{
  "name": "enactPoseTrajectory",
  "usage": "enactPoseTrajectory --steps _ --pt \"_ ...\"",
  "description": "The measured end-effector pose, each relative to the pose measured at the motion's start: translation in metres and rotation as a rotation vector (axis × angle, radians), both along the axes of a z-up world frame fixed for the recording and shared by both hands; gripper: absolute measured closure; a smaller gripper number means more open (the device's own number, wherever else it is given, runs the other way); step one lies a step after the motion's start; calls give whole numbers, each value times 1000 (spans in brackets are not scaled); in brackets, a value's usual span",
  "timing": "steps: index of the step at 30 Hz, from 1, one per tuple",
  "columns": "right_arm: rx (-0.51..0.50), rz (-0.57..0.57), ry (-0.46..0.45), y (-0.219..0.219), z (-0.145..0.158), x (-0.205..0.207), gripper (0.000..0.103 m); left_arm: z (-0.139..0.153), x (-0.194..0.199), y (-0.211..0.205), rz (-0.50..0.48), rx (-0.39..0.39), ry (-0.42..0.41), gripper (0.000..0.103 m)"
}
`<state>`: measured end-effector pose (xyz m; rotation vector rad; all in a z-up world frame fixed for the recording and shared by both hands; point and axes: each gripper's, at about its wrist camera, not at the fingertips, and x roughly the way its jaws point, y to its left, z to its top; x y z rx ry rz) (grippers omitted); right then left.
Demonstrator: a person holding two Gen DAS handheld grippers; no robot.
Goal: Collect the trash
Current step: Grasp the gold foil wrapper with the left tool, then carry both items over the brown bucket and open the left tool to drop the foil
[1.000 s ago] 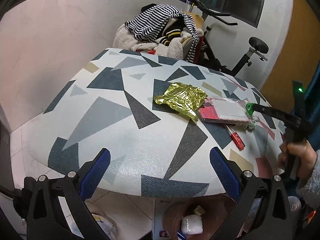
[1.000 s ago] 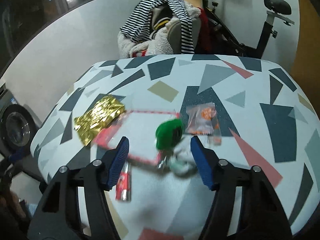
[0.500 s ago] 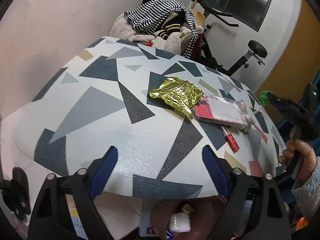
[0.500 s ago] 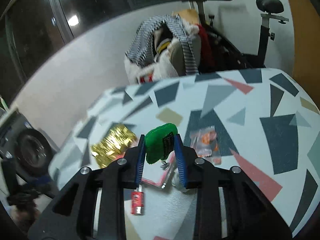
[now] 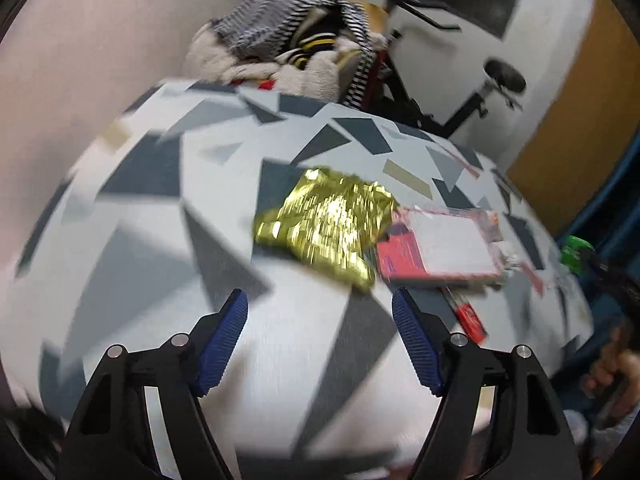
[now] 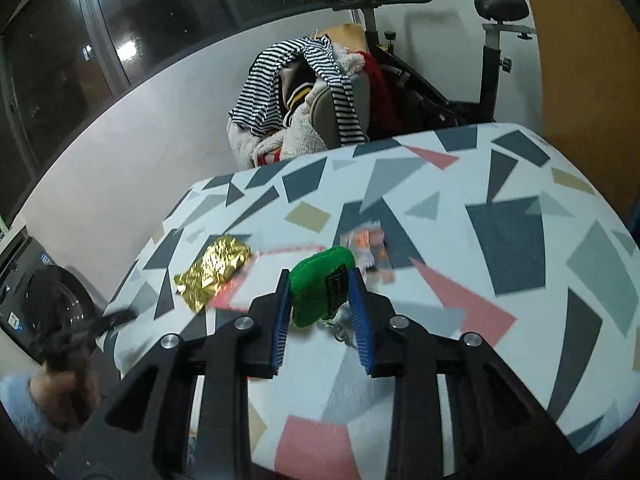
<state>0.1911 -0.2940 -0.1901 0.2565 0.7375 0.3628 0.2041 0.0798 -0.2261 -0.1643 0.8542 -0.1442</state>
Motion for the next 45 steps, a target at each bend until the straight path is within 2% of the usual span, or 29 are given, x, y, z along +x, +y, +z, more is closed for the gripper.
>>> enactPoseTrajectory --steps 2,4,5,9,10,12,14,16,17,18,19,20,21,22,27,33,39,45 --pt "-5 -4 16 -3 -6 -4 72 1 28 -3 -12 26 -11 29" --pt "-7 -9 25 -5 -10 -6 72 1 54 -5 -32 7 -16 19" --pt "-6 -17 32 -8 -13 -8 72 0 68 -8 -46 10 1 19" --pt "-9 -24 40 -14 -17 -12 72 -8 106 -33 -138 148 43 20" --pt "-11 -24 40 -15 -18 -12 72 -12 113 -39 -149 194 56 23" --pt "-20 -28 41 -19 -20 -13 72 -19 126 -43 -160 219 89 32" --pt "-21 -33 49 -23 -23 -13 72 -26 134 -44 -159 207 113 40" --pt "-20 -38 55 -25 -26 -13 72 -34 141 -43 -151 190 148 55" --pt "-17 -40 59 -27 -27 -14 72 -37 141 -40 -146 162 161 56" --pt "-14 -42 61 -28 -27 -14 72 -37 140 -38 -138 134 156 62" --pt "-10 -44 63 -29 -28 -15 72 -37 140 -38 -147 120 156 74" --pt "-8 -44 63 -29 -28 -15 72 -35 138 -38 -150 138 147 89" --pt "-8 -43 63 -28 -28 -15 72 -32 136 -39 -158 141 141 95" --pt "-9 -41 62 -28 -28 -16 72 -28 134 -38 -166 137 139 96" --pt "5 -27 49 -23 -22 -20 72 -10 114 -36 -215 133 116 98" --pt "5 0 21 -12 -7 -30 72 19 77 -31 -228 72 52 99" --pt "0 22 2 -3 7 -44 72 47 12 -38 -271 27 -11 99" --pt "-10 49 -17 6 19 -66 72 60 -52 -49 -311 -22 -44 99"
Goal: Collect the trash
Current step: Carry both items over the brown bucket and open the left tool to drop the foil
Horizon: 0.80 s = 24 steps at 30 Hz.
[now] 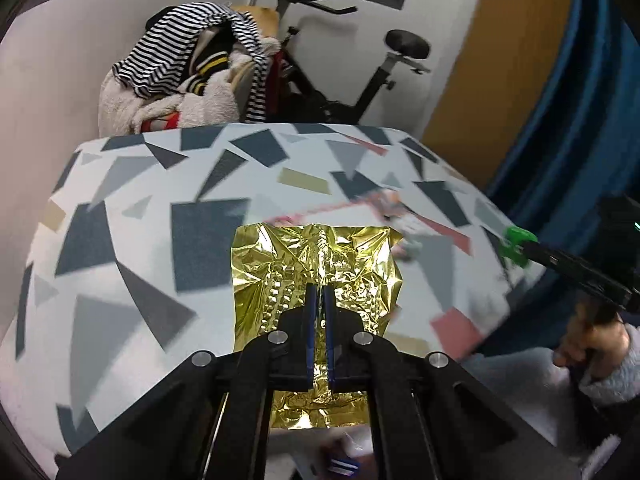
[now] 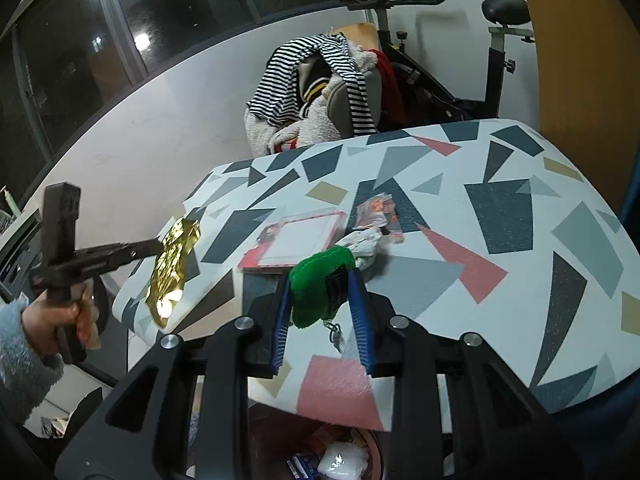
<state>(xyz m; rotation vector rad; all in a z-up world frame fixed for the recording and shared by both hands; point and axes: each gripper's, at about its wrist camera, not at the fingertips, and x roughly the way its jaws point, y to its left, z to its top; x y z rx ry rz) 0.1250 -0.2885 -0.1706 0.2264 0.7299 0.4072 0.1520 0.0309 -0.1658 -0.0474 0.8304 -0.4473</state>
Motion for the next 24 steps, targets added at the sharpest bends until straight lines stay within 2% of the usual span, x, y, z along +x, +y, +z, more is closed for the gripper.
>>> enactPoseTrajectory --steps 6,13,24 --pt "0 17 -4 5 4 -19 72 -4 -64 -26 -52 -37 -5 99" --pt "-8 43 -5 8 3 -41 72 -34 -118 -61 -118 -18 39 99" --pt "-4 44 4 4 0 -53 72 -65 -119 -72 -132 -63 147 98"
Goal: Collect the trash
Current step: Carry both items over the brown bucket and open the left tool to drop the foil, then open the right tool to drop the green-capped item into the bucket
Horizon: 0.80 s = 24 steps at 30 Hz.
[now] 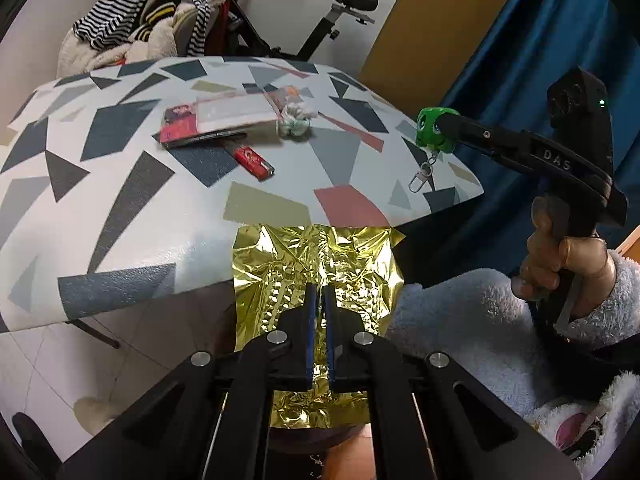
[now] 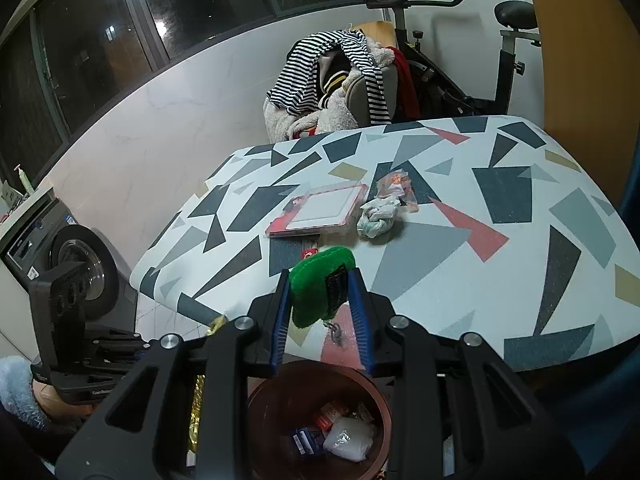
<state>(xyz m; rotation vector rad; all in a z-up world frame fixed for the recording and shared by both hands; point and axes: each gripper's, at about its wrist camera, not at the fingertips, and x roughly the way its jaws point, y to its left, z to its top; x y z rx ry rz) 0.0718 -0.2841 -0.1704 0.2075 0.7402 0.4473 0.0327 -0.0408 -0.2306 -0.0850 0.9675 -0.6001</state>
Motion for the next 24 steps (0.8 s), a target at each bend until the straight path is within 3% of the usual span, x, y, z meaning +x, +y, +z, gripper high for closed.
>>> enactPoseTrajectory --steps 2,4,5,8,13,19,24 --pt "3 -1 3 -1 -1 -1 72 -1 0 -1 0 -6 12 96" --pt "1 1 5 -1 -1 -2 72 1 -1 -3 -10 -3 7 80" --pt "0 2 5 0 -2 -3 72 3 -1 -5 -14 1 -3 65" --pt "-2 6 9 0 -3 -2 72 11 -6 -6 -21 20 -35 58" --pt "-17 20 20 4 -8 -4 72 30 -12 4 50 27 -101 28" --pt "-30 49 43 12 -18 -10 72 48 -17 21 155 59 -164 9" --pt "-41 74 66 20 -28 -14 72 57 -21 33 212 113 -213 6"
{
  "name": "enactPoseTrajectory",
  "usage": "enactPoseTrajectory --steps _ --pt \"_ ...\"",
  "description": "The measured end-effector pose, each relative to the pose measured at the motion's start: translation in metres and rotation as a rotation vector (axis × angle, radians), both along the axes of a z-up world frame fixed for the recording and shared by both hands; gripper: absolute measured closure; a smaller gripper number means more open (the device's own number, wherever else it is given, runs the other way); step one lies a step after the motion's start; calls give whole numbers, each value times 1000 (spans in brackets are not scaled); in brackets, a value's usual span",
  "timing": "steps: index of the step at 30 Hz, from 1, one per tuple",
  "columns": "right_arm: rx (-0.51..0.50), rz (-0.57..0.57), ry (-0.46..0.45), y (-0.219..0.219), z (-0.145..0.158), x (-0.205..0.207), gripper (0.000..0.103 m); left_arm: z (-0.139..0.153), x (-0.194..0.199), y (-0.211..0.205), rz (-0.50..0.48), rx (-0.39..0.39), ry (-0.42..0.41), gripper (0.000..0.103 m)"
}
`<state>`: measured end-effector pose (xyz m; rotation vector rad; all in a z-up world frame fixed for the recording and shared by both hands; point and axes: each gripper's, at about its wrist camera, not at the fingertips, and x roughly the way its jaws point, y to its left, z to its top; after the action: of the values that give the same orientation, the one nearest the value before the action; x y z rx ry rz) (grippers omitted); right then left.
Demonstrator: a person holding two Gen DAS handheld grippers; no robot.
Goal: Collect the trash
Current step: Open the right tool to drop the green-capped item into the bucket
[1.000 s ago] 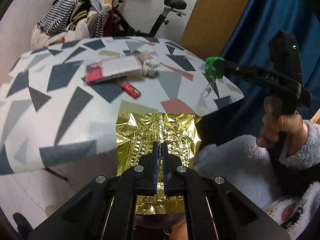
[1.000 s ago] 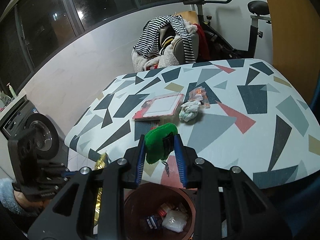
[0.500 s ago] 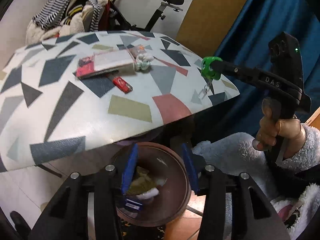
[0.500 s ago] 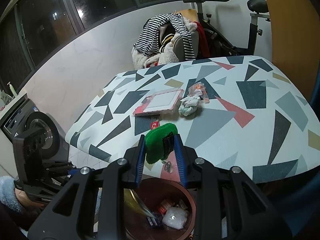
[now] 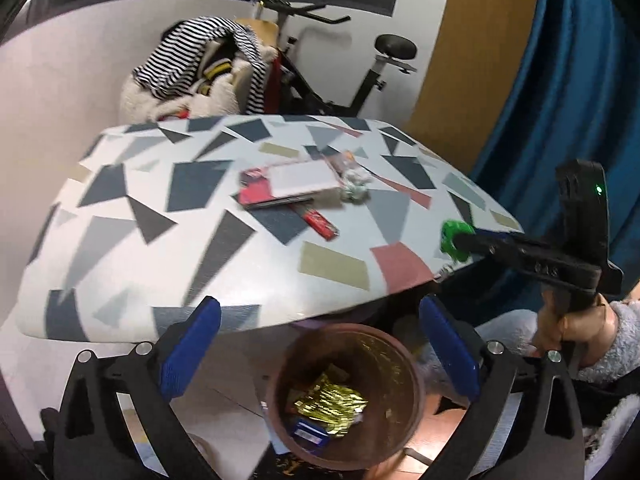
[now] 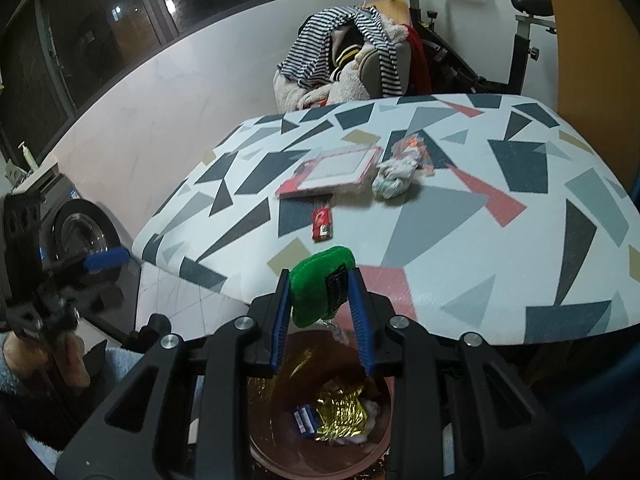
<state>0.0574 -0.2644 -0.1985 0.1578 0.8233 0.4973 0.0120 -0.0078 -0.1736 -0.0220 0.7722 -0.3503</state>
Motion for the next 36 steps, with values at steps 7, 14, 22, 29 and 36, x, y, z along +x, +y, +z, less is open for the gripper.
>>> enactPoseTrajectory --steps 7,14,22,29,36 --pt "-42 57 63 17 -20 -7 71 0 -3 22 85 1 -9 6" --pt "-70 101 123 32 -41 -12 71 -7 -2 42 155 -29 21 6" --pt "-113 154 175 48 -62 -17 69 -8 -3 52 193 -39 20 6" --pt "-136 173 205 53 -74 -20 69 -8 -2 57 209 -48 23 6" --pt "-135 178 230 55 -80 -20 45 -8 -2 62 226 -57 21 6"
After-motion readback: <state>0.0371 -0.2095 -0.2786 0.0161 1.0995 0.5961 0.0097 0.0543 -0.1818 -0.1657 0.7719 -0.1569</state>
